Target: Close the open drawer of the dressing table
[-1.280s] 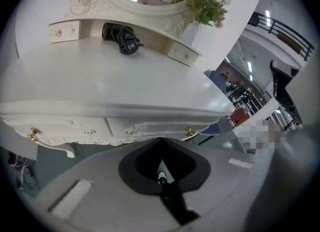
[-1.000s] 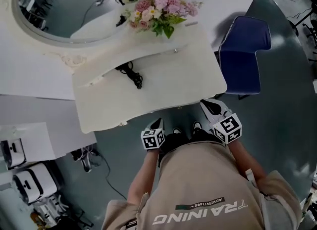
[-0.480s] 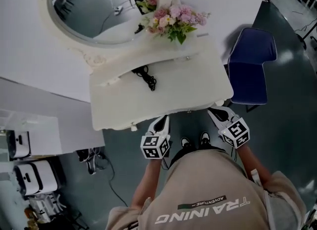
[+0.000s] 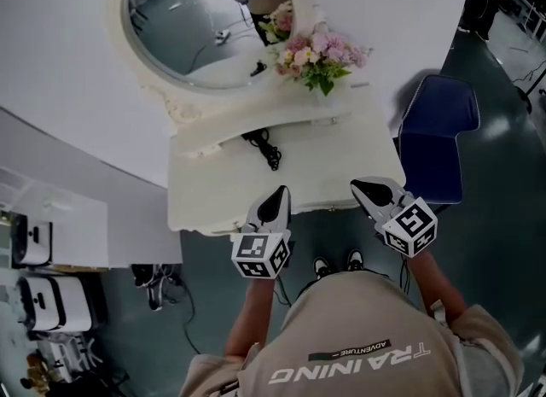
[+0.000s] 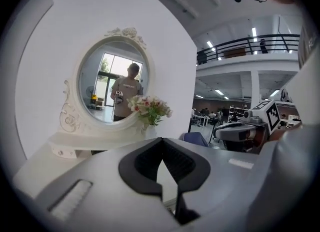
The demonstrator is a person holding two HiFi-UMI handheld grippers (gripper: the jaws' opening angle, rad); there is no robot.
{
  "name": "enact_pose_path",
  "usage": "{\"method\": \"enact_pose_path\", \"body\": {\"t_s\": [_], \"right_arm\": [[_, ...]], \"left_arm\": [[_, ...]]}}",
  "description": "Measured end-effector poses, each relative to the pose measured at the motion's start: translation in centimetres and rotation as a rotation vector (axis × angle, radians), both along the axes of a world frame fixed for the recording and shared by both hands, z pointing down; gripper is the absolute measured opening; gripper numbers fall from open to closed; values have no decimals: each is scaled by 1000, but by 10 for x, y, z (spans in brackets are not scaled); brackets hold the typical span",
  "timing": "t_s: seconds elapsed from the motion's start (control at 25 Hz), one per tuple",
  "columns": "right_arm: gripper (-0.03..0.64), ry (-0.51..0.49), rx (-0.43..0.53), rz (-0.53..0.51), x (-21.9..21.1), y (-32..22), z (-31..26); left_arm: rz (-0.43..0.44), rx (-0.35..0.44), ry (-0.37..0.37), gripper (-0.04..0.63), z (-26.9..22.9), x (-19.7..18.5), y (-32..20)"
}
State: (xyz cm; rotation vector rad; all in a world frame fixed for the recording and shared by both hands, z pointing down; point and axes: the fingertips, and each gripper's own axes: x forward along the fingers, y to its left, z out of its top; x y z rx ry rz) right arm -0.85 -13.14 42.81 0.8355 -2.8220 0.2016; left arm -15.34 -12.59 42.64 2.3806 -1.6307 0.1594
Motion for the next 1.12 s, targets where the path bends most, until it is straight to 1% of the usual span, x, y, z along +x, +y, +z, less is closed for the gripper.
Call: {"method": "enact_pose_path", "body": {"t_s": [0.12,0.24,0.36,0.48,0.56,0.6,0.72,0.88,1.0,1.12], "right_arm": [[2,27,89,22,-1,-7,-21],[2,10,144,47,1,-11,-40],[2,-3,186,61,1,-15,-55],[3,9,227,73,1,-17,-68],[2,-3,251,88,2,-18,-79],[2,-11,263,97,3,-18,-85],[2,-21,297,123,7,-20,-99],[2,-9,331,135,8,-21,-103],[2,-16,334,140,6,-21,-102],[3,-18,329,141,5,-22,-99]], "left_arm": [[-4,94,-33,18,-35,-2,-5],[9,178,-73,17,-63,-1,-7],[7,226,-96,18,-77,-1,-11],[-20,237,-79,17,-86,-5,-17],[-34,244,-66,17,-92,-7,-18],[-33,251,-71,18,-96,-7,-18],[-16,264,-108,18,-103,-3,-18],[24,270,-114,18,-110,5,-16],[38,279,-138,17,-111,8,-15],[41,278,-128,18,-110,7,-16]]}}
